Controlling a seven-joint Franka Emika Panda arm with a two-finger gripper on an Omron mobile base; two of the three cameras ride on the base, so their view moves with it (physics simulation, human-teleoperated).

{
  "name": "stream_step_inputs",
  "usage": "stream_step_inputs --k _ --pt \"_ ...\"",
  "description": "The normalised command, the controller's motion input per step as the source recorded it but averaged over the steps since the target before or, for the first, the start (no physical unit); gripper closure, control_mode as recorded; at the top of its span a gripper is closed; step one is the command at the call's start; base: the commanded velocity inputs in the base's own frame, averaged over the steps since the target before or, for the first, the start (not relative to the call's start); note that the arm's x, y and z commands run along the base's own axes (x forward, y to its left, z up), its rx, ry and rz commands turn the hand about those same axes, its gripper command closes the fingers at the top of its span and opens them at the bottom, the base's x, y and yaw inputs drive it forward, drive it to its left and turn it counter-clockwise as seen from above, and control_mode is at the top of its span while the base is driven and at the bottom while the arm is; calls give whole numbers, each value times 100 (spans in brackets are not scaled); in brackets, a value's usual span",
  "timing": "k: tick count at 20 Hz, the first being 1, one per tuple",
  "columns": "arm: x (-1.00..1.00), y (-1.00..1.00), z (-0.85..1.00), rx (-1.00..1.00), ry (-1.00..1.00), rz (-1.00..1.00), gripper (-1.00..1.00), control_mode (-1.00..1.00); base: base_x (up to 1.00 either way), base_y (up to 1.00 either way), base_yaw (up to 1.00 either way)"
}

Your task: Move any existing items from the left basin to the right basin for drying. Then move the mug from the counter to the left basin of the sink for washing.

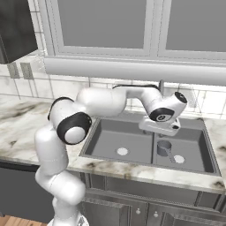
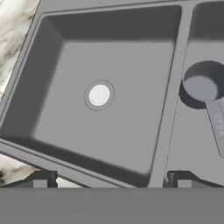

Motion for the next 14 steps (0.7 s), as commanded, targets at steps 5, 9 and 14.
stream_step_inputs --k 5,9,14 --pt "-25 54 14 0 5 -11 -100 -100 0 0 0" --pt "-15 66 3 0 6 -12 -100 -100 0 0 0" --pt "-11 74 0 0 7 -14 -100 -100 0 0 0"
